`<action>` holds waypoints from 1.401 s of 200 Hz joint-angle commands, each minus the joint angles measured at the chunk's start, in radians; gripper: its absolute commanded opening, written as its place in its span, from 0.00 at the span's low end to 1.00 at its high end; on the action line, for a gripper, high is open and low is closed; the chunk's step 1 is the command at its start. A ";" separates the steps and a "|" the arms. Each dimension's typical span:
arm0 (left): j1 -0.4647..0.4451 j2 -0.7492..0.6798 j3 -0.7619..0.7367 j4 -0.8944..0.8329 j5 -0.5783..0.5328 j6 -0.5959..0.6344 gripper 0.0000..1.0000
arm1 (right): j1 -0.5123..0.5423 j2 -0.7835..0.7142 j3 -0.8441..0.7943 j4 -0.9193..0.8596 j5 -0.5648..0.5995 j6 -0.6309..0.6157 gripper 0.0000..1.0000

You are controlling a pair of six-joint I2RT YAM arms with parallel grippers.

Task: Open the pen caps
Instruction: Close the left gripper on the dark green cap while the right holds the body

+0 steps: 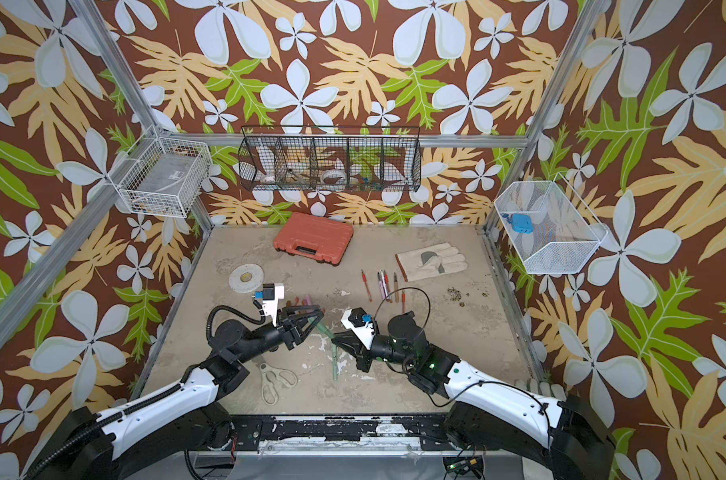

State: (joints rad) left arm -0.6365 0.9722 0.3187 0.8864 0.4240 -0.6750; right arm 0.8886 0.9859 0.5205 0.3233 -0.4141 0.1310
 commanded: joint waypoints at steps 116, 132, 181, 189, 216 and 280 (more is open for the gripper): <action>0.000 0.023 0.002 0.069 0.099 0.045 0.00 | 0.010 0.021 0.015 -0.001 0.009 -0.022 0.41; 0.000 0.022 -0.004 0.078 0.111 0.064 0.00 | 0.010 0.028 0.017 -0.007 -0.006 -0.023 0.44; -0.001 0.056 -0.001 0.128 0.171 0.056 0.00 | 0.010 0.066 0.032 -0.003 -0.074 -0.014 0.37; -0.002 0.066 -0.001 0.145 0.185 0.048 0.00 | 0.010 0.066 0.033 -0.003 -0.074 -0.013 0.35; -0.002 0.088 0.004 0.172 0.212 0.033 0.00 | 0.010 0.056 0.024 0.011 -0.074 -0.013 0.28; -0.002 0.106 -0.008 0.238 0.239 0.005 0.00 | 0.010 0.074 0.032 0.004 -0.078 -0.009 0.16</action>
State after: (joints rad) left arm -0.6376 1.0760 0.3164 1.0355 0.6361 -0.6479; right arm 0.8967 1.0523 0.5442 0.3099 -0.4683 0.1261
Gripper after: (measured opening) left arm 0.147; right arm 0.154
